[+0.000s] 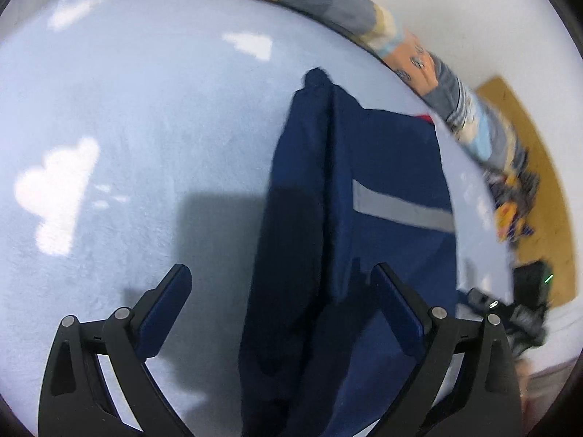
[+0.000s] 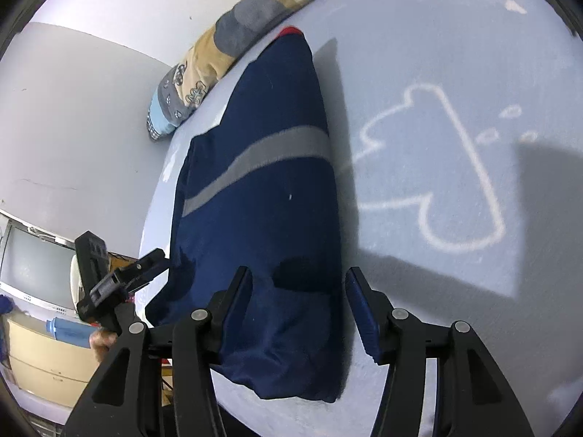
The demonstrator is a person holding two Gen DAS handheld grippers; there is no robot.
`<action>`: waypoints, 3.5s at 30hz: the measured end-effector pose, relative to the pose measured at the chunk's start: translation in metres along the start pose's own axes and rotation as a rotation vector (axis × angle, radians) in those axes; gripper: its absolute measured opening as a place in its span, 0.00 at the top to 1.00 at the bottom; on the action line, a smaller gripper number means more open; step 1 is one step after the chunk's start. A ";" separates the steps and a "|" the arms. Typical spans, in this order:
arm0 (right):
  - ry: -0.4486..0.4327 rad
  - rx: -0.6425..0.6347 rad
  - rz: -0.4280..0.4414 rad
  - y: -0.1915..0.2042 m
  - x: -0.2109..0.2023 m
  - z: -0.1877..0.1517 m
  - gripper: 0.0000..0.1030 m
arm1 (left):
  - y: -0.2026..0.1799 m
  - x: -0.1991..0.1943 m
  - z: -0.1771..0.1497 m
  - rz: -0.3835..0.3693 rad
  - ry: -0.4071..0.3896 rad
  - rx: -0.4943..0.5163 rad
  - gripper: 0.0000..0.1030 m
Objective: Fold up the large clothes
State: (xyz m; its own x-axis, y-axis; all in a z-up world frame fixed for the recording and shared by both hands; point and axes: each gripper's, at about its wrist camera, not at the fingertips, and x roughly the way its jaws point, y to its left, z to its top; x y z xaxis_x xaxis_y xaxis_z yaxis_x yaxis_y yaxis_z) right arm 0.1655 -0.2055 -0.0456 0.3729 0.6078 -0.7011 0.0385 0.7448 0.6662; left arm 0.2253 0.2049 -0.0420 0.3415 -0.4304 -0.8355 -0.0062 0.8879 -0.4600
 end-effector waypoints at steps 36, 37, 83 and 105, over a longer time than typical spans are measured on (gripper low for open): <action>-0.082 -0.360 0.012 0.066 0.002 0.032 0.66 | -0.079 0.009 -0.009 -0.182 0.058 0.140 0.59; -0.091 -0.367 0.011 0.064 -0.007 0.030 0.66 | -0.088 0.007 -0.010 -0.189 0.050 0.154 0.59; -0.244 -0.200 -0.320 -0.024 -0.139 -0.057 0.37 | -0.177 0.039 -0.115 0.327 -0.067 0.350 0.08; -0.103 -0.226 -0.449 -0.028 -0.092 -0.110 0.82 | -0.185 0.053 -0.177 0.273 -0.063 0.341 0.09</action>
State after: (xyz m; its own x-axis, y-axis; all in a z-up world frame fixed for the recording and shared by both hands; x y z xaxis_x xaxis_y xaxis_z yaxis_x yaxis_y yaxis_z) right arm 0.0282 -0.2515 -0.0279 0.4557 0.1920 -0.8692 0.0188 0.9742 0.2251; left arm 0.0784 -0.0110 -0.0547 0.4267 -0.1712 -0.8880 0.2031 0.9750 -0.0903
